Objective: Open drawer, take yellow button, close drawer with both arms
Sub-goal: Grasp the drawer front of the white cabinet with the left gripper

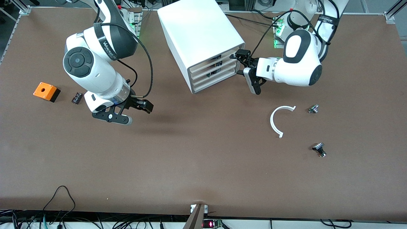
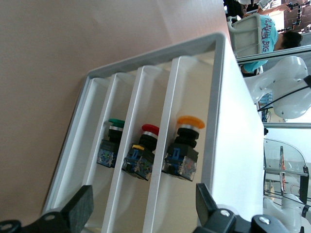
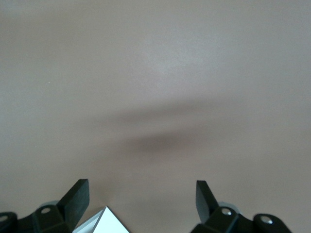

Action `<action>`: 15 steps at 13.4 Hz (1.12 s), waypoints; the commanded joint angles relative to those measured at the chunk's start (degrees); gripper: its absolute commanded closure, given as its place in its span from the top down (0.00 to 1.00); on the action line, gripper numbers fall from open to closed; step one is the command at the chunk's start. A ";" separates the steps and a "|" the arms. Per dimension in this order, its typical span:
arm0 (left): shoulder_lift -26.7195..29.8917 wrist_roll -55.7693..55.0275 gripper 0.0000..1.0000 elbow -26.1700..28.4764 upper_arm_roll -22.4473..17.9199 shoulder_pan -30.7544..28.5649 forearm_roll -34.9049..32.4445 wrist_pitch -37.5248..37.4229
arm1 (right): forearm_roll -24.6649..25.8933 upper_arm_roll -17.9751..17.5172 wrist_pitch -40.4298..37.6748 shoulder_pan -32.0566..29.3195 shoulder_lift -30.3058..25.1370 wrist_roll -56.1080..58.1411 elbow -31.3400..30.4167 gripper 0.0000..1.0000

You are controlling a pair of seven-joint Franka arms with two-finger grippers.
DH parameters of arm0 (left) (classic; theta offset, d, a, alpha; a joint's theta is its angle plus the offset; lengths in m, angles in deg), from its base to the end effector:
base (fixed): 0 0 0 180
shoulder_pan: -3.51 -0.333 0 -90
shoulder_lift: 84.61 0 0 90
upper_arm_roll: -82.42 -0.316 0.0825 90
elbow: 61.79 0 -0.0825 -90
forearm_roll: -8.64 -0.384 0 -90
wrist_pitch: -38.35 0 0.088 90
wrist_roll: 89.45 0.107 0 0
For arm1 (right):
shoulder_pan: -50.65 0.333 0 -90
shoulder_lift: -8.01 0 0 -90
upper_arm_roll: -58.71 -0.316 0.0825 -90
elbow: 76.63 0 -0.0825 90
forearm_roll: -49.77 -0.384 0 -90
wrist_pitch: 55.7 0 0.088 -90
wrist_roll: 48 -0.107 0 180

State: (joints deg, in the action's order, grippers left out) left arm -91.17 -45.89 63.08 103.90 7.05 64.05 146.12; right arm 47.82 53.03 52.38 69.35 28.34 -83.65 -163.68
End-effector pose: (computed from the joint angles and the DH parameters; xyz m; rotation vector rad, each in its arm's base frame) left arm 0.4455 -0.2744 0.3429 2.0697 -0.7365 -0.2767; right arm 0.6103 0.2701 0.4599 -3.0592 0.3277 0.0330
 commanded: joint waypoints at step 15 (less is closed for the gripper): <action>4.80 3.72 0.67 8.46 8.06 -1.17 2.52 5.51 | -0.51 0.33 0.11 0.55 0.76 -1.27 1.44 0.99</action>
State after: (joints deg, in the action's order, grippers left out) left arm -88.26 -43.85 68.82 109.96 5.83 64.93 151.77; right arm 47.81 53.06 52.71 69.44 28.36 -84.04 -163.61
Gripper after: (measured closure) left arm 0.313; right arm 0.009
